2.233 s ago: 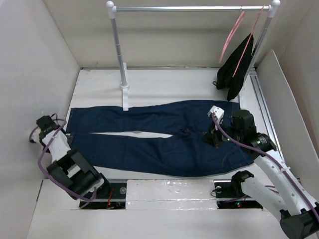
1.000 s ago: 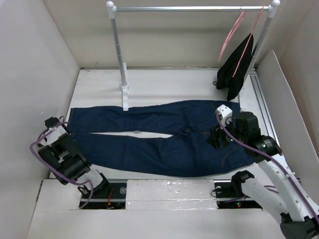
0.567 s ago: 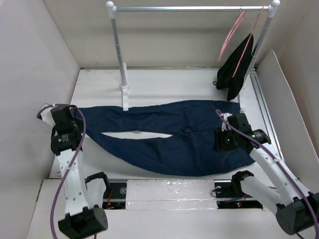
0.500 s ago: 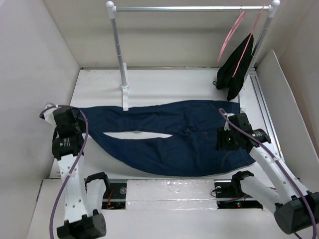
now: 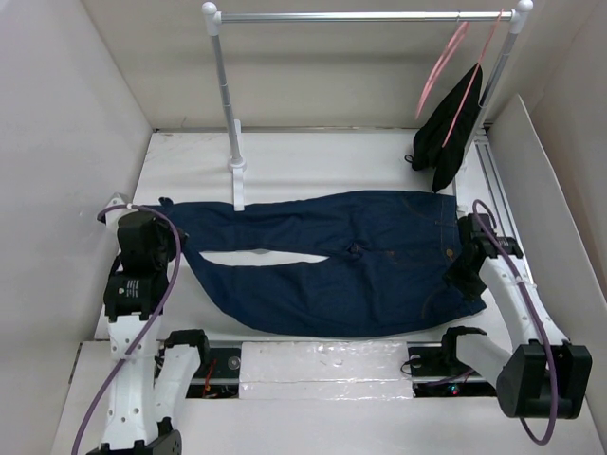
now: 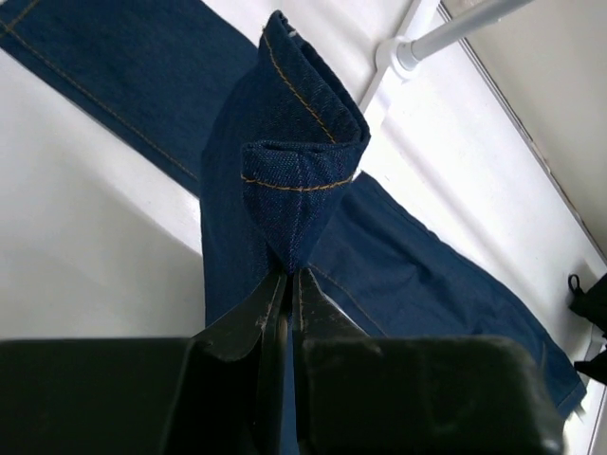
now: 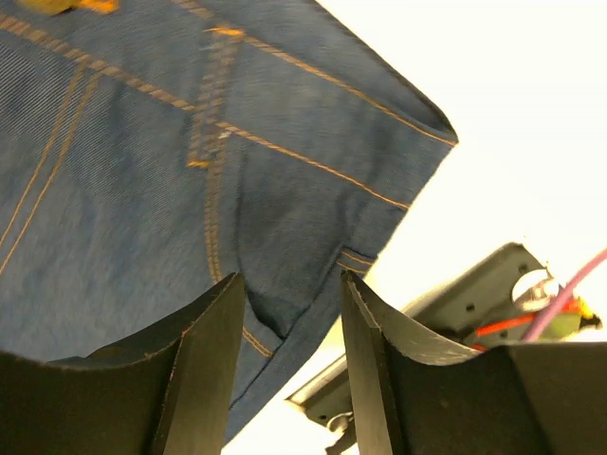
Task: Place the trousers on the hanger
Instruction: Fold the trousers at the center of the board.
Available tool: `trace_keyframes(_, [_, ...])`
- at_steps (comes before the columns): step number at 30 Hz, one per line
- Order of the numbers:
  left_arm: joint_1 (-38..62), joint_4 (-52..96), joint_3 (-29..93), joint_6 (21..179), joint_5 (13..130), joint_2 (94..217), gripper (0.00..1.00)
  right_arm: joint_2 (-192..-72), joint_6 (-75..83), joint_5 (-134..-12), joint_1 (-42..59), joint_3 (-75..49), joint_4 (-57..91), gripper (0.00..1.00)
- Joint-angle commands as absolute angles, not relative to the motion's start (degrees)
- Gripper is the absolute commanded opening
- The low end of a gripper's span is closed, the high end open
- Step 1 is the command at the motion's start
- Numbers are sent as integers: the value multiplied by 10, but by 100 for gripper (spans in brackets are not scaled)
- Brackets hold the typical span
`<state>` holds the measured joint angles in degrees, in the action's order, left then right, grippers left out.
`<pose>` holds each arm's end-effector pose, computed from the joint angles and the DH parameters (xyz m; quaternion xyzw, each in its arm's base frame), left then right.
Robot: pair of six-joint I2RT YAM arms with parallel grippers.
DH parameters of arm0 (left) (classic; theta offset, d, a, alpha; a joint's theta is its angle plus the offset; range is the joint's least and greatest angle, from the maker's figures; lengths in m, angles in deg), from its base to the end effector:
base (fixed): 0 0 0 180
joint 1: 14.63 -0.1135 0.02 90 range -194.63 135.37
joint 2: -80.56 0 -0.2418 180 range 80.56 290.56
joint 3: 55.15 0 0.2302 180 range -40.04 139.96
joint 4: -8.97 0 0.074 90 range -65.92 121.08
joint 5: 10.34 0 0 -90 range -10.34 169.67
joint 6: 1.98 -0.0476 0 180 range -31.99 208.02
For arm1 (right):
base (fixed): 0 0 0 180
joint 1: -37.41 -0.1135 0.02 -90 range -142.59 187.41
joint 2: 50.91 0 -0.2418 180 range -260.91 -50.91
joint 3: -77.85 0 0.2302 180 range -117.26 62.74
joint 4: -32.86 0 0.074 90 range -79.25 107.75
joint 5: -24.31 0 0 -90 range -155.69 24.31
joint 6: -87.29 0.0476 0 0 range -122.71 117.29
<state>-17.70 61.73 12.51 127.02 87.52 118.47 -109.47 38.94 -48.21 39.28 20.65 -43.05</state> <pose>0.1400 0.0140 0.3289 -0.3339 0.7630 -0.1154 0.5414 0.1498 -0.0192 0.1979 0.3798 0.9061 -0.1047 0.1544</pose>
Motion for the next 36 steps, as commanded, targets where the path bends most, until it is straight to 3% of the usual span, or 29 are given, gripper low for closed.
trace_keyframes(1, [-175, 596, 168, 1254, 899, 1192, 0, -1110, 473, -441, 407, 168, -469, 50])
trace_keyframes(17, [-170, 557, 158, 1238, 800, 1209, 0, -1170, 591, -503, 407, 220, -436, 43])
trace_keyframes(22, [-165, 553, 153, 1237, 809, 1224, 0, -1199, 605, -506, 389, 224, -423, 35])
trace_keyframes(33, [-165, 544, 152, 1233, 817, 1246, 0, -1310, 601, -510, 369, 212, -376, 39])
trace_keyframes(36, [-165, 545, 153, 1233, 823, 1249, 0, -1343, 574, -495, 361, 185, -372, 28])
